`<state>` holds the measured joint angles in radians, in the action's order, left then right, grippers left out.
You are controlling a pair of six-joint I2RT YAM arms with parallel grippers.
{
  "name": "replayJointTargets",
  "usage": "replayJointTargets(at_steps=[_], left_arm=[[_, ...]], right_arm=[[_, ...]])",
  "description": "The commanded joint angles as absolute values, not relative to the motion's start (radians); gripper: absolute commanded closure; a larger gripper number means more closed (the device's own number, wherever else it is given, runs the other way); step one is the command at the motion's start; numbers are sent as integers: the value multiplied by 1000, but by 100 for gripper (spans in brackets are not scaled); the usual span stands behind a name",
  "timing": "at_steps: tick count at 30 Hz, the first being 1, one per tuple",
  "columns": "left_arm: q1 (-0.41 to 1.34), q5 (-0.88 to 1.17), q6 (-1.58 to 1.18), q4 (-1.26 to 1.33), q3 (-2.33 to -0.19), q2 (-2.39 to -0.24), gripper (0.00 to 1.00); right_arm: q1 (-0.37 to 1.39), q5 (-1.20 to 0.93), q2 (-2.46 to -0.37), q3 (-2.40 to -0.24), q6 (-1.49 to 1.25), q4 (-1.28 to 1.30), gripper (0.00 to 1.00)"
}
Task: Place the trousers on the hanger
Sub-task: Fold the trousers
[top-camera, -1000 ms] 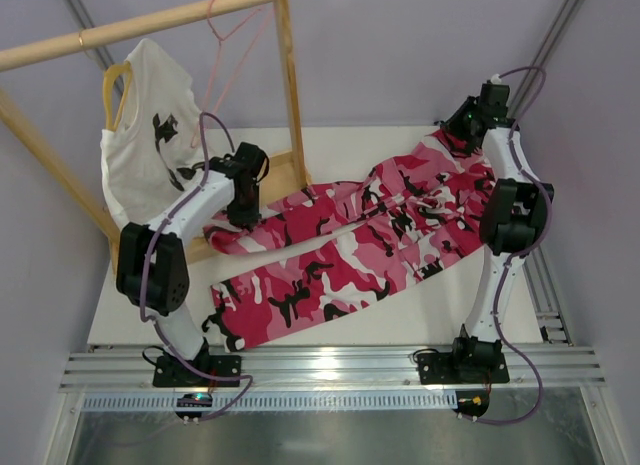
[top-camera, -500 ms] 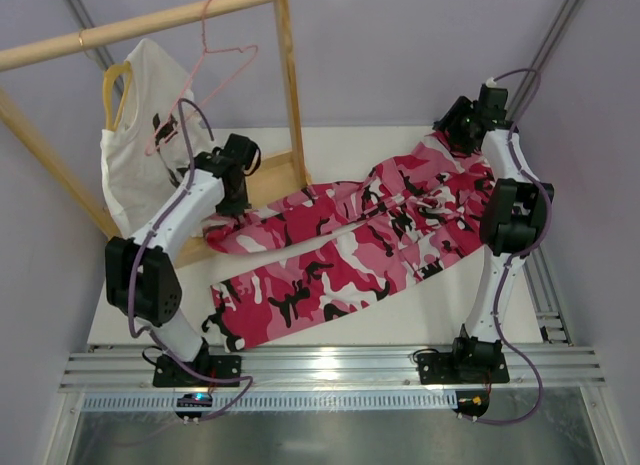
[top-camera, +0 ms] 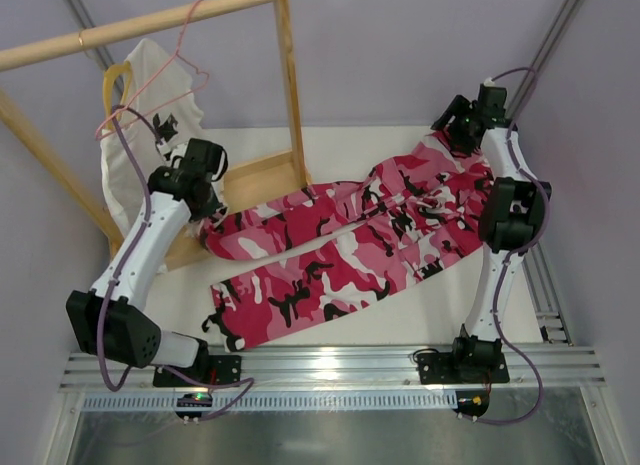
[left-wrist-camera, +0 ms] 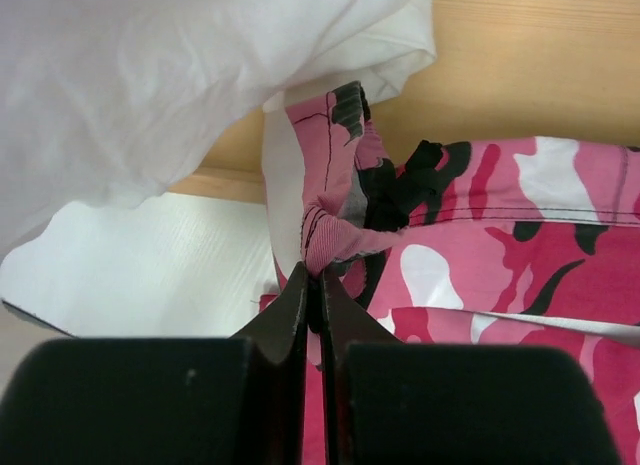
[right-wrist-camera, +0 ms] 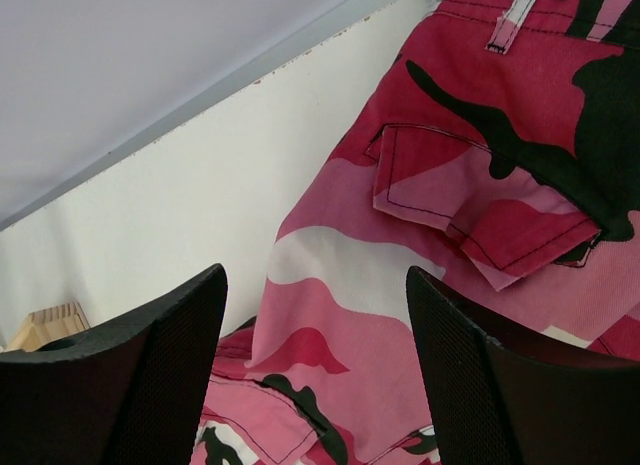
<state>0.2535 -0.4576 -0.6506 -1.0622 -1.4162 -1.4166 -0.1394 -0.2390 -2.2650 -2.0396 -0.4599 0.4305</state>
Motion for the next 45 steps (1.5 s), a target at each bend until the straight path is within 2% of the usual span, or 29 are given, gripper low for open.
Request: replayJointTargets(at_steps=[1,7,19,27,30,31,32,34,35,40,43,45], left_arm=[[233,-532,-713,-1081,-1364,-1376,100],[186,-511,-723,-1046,-1335,-1292,100],[179,-463,-755,-1040,-1304,-1166,100],[179,-309,-741,-851,-1226,-986,99],[179,-278,-723,-845,-1221,-962,100],[179,-279,-721,-845,-1220,-957,100],[179,-282,-721,-850,-1212,-951,99],[179,-307,-726,-860,-1204,-950,99],[179,-322,-733,-880,-1204,-953,100],[179,-382,-758,-946,-1204,-1006,100],[179,-406,-765,-962,-1197,-1005,100],[179,-417,-765,-968,-1195,-1002,100]], right_arm=[[-140,-262,-2292,-2079,-436,442,25],[-138,-305,-2304,-2080,-434,416,25],[-123,-221,-2378,-2169,-445,466,23],[-118,-233,-2465,-2250,-445,410,27],[-118,-224,-2462,-2240,-448,380,44],[-118,-224,-2465,-2244,-448,382,54],[-118,-224,-2470,-2247,-443,379,75],[-118,-218,-2465,-2250,-436,379,93],[-118,-218,-2447,-2244,-424,374,96],[-121,-192,-2327,-2166,-387,350,96],[-135,-158,-2177,-1976,-409,286,96],[-156,-138,-2052,-1760,-443,230,96]])
